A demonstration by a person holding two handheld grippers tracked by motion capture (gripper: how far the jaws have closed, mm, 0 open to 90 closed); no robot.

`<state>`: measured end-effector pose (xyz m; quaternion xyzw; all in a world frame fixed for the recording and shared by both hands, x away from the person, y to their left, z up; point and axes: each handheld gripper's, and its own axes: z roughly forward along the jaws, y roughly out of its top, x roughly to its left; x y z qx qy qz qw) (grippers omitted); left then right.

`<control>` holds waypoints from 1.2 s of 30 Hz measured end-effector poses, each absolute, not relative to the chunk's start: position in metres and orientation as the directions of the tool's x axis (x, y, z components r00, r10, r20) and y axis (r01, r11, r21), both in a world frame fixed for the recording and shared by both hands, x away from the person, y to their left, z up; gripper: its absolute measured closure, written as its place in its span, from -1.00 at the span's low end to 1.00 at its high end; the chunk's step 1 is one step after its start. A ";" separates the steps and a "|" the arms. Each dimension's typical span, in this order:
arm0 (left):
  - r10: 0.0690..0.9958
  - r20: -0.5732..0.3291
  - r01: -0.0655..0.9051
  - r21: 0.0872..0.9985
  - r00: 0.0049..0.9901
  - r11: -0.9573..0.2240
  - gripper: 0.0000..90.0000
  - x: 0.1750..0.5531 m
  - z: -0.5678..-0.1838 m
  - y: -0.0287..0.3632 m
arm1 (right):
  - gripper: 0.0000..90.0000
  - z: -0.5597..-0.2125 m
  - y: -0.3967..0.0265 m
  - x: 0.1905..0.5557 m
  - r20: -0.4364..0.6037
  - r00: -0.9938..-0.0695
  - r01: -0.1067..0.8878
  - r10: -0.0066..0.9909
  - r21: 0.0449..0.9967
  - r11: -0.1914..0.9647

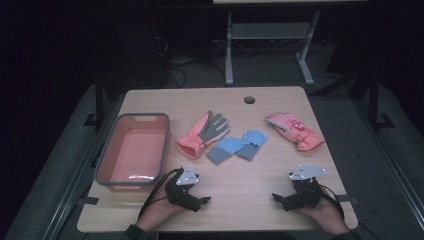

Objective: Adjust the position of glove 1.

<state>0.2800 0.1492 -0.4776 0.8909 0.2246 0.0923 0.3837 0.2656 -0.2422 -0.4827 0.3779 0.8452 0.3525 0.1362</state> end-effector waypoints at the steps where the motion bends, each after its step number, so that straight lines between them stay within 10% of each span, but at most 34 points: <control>1: 0.471 -0.008 0.330 0.725 0.882 -0.605 -0.72 0.280 -0.478 0.149 | -1.00 -0.483 -0.242 0.266 0.036 -0.677 0.543 0.735 0.699 0.466; 25: 0.451 0.000 0.312 0.722 0.893 -0.617 -0.72 0.281 -0.477 0.153 | -0.66 -0.471 -0.241 0.270 0.064 -0.679 0.566 0.732 0.680 0.466; 36: 0.448 -0.005 0.313 0.722 0.894 -0.617 -0.72 0.282 -0.477 0.153 | 0.32 -0.458 -0.235 0.274 0.074 -0.661 0.561 0.746 0.709 0.427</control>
